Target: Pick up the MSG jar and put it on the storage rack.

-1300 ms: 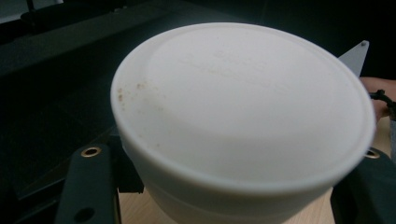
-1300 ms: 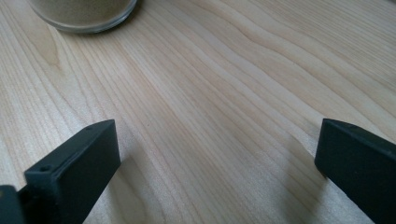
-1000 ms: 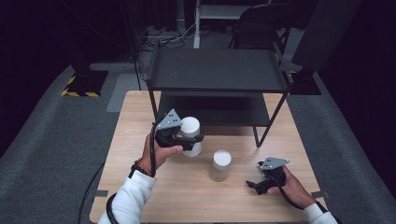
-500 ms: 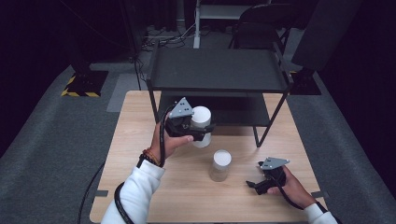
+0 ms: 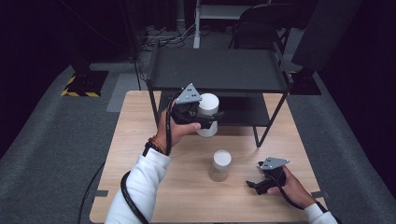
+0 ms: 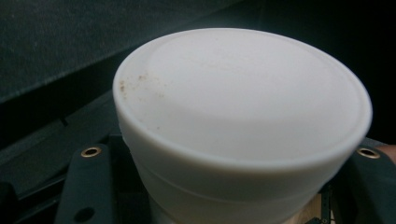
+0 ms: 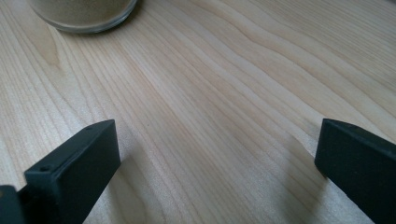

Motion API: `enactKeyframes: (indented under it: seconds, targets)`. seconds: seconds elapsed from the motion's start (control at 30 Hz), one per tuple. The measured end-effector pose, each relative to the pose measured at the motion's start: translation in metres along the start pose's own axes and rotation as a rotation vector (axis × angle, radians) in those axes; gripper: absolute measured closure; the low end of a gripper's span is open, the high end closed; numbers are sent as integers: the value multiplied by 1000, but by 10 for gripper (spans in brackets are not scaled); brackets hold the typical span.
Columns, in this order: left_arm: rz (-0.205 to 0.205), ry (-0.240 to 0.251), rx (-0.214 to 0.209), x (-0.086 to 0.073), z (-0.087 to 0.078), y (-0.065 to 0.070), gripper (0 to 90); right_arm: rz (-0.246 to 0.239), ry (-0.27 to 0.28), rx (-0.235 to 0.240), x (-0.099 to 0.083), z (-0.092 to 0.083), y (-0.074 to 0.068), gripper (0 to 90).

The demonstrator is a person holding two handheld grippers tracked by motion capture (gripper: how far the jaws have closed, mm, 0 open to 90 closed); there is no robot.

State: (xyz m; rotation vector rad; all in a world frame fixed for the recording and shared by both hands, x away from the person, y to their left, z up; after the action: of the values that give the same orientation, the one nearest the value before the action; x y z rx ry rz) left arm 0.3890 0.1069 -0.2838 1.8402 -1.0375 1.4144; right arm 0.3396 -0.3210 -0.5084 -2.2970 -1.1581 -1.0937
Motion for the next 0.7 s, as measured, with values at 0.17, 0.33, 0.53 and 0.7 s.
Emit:
enactKeyframes:
  seconds: [0.17,0.33,0.53,0.7]
  targets:
    - [2,21,0,10,0,-1,346,0,0,0,0,0,0,0]
    - [16,33,-7,26,1,-1,345,-1,0,0,0,0,0,0]
    - [20,41,-3,37,1,-3,345,-1,1,0,0,0,0,0]
    - [14,59,-2,47,-1,-4,345,-1,1,0,0,0,0,0]
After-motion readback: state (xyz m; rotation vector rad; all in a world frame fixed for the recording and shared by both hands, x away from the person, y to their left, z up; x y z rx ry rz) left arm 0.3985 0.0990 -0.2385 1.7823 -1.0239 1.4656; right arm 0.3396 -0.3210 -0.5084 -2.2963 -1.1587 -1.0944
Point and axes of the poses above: each handheld gripper's, and its own axes: z roughly forward along the jaws, x roughly out of its top, y roughly to its right, the point moved 8 cm from there along z, roughly forward along the jaws, and after that the axes turned 4 degrees about y, right-handed, at the moved point
